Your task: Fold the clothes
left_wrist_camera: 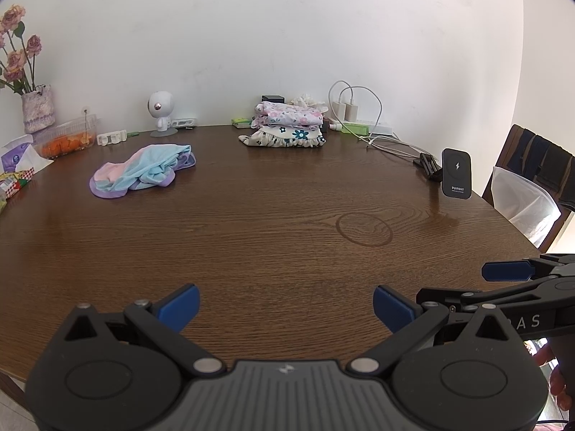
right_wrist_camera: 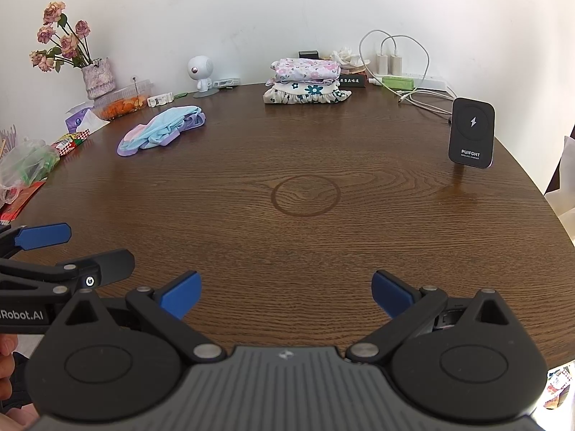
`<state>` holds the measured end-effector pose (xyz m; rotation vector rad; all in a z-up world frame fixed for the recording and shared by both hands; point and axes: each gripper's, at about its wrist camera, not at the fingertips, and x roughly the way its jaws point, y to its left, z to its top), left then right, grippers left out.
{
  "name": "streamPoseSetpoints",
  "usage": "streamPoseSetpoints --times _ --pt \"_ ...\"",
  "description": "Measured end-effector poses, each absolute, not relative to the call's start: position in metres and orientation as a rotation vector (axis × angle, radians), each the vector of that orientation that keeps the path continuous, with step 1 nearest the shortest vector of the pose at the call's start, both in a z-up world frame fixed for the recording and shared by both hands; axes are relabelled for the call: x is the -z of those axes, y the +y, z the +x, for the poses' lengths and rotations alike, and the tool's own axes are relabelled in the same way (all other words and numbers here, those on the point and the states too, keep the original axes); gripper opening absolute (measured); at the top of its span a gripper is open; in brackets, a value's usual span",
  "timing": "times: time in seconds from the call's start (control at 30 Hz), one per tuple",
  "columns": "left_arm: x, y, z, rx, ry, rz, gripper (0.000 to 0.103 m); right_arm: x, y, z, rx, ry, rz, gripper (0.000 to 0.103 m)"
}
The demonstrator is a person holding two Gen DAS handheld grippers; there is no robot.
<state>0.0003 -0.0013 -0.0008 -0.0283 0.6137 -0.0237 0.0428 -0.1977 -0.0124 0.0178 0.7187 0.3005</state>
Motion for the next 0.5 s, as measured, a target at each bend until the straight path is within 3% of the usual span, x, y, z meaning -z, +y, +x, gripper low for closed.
streamPoseSetpoints --times 0.5 --pt "-0.0009 -0.0002 0.0006 0.025 0.61 -0.023 0.103 0.0111 -0.196 0.0445 -0.301 0.72 0.014 0.103"
